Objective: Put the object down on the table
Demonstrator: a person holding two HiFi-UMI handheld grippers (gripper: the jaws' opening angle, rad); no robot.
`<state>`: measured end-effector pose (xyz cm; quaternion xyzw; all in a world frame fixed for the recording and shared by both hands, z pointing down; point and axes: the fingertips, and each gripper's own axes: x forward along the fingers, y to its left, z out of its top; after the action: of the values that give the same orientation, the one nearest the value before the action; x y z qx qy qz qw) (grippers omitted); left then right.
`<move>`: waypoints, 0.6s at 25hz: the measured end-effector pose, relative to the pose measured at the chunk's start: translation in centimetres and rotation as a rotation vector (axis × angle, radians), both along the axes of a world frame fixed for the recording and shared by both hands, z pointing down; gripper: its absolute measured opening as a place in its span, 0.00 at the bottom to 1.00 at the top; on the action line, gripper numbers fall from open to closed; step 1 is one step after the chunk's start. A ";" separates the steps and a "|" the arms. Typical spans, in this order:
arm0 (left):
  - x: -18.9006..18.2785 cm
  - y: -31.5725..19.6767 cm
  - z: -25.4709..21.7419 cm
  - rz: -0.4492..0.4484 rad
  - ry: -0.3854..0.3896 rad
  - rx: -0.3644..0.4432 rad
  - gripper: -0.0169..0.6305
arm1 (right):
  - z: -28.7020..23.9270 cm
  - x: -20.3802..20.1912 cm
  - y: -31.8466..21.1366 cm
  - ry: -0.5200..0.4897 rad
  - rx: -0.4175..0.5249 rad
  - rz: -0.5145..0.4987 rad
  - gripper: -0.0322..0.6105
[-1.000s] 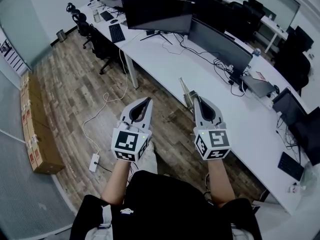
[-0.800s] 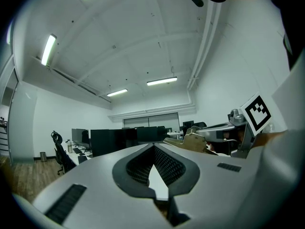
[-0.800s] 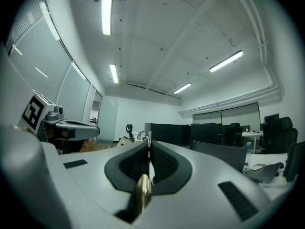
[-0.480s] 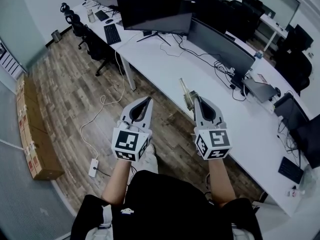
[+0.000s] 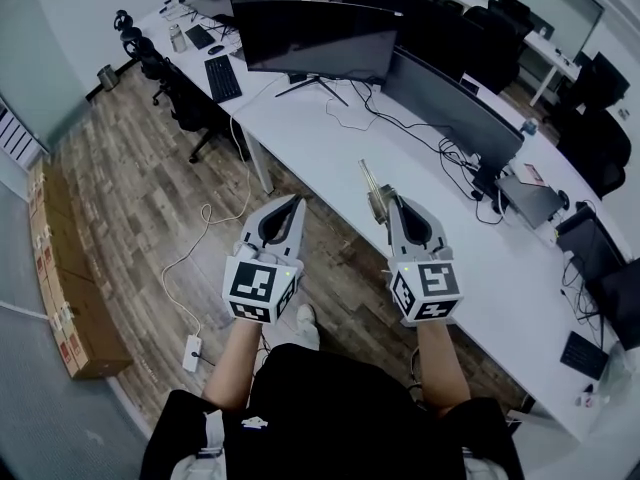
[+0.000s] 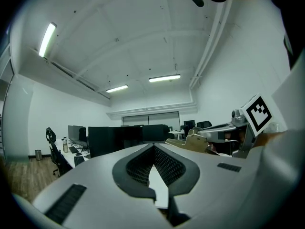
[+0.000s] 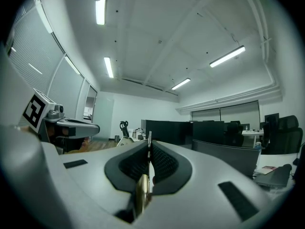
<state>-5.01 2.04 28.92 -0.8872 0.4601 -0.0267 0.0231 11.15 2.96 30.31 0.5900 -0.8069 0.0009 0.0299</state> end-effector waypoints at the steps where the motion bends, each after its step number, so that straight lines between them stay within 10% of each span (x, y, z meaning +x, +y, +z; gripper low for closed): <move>1: -0.2 -1.0 0.0 0.002 0.001 -0.002 0.05 | 0.0 -0.2 -0.9 0.000 -0.002 0.002 0.09; 15: -3.6 -14.0 -0.8 0.052 0.011 -0.011 0.05 | -0.5 -3.6 -13.1 0.012 -0.017 0.050 0.09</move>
<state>-8.60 -11.97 28.09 -0.8990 0.4370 -0.0239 0.0164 7.59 -10.14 29.79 0.6098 -0.7915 0.0052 0.0396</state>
